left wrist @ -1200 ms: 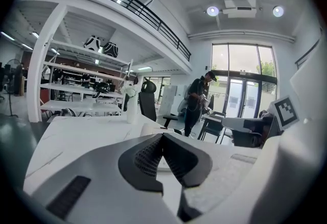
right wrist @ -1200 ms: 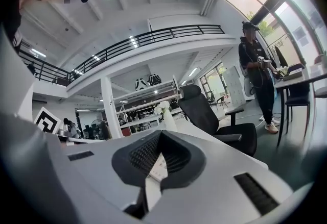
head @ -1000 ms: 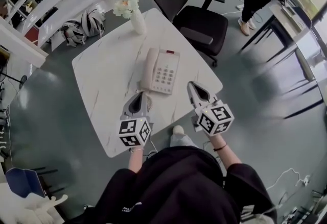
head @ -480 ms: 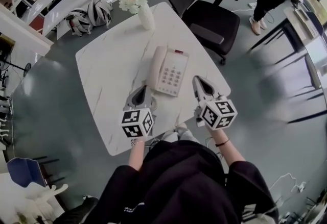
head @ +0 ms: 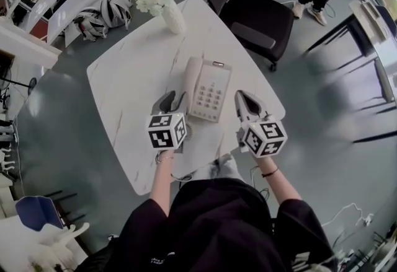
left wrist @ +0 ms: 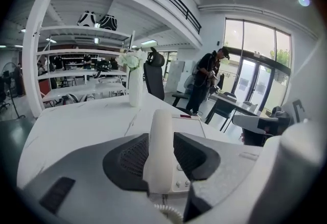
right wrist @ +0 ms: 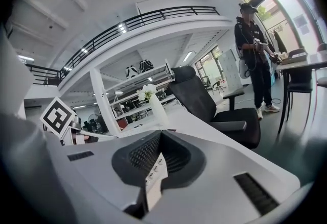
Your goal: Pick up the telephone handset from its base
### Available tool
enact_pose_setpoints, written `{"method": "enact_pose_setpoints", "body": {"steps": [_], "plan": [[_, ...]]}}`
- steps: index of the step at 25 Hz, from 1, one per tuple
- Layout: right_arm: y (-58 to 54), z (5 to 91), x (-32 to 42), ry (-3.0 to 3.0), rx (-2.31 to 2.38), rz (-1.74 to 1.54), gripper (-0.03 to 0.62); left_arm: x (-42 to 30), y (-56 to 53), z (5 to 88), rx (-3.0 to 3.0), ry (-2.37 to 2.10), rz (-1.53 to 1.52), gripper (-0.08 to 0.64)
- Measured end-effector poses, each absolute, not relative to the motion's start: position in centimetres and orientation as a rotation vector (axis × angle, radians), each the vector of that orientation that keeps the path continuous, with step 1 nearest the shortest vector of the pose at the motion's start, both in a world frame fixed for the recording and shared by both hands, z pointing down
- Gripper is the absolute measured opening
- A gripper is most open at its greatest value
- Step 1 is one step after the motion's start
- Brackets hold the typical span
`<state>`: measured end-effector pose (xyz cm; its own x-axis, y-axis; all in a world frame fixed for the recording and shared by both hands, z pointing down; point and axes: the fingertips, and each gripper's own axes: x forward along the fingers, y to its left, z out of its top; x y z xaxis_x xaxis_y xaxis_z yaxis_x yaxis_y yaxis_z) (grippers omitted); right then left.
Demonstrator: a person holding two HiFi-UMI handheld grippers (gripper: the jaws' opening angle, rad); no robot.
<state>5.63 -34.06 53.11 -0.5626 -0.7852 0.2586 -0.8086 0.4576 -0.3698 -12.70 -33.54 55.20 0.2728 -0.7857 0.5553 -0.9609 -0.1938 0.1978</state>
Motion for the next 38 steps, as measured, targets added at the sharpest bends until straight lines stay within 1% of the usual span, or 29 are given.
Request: {"method": "enact_pose_setpoints", "body": {"steps": [2,5,11,21,29,38], "plan": [[-34.3,53.7,5.6,-2.632,1.444,0.718,-0.009,-12.2,-34.3,56.0,2.046,-1.537,0.478,0.166],[-34.8,54.4,5.7,-2.625,1.446,0.72,-0.009,-11.6,-35.4,57.1,2.047,-1.501,0.521,0.206],[-35.3,55.3,5.9,-2.61,1.455,0.739,-0.009,-10.8,-36.7,59.7,2.051,-1.425,0.643,0.247],[-35.1,56.9,6.0,-2.588,1.436,0.757,-0.009,-10.3,-37.9,61.8,2.019,-1.384,0.734,0.249],[-35.2,57.3,7.2,-2.569,1.472,0.782,-0.009,-10.3,-37.9,62.5,1.985,-1.376,0.822,0.221],[-35.1,56.7,7.6,-2.569,1.494,0.772,-0.009,-10.3,-37.9,62.4,1.952,-1.394,0.824,0.21]]}}
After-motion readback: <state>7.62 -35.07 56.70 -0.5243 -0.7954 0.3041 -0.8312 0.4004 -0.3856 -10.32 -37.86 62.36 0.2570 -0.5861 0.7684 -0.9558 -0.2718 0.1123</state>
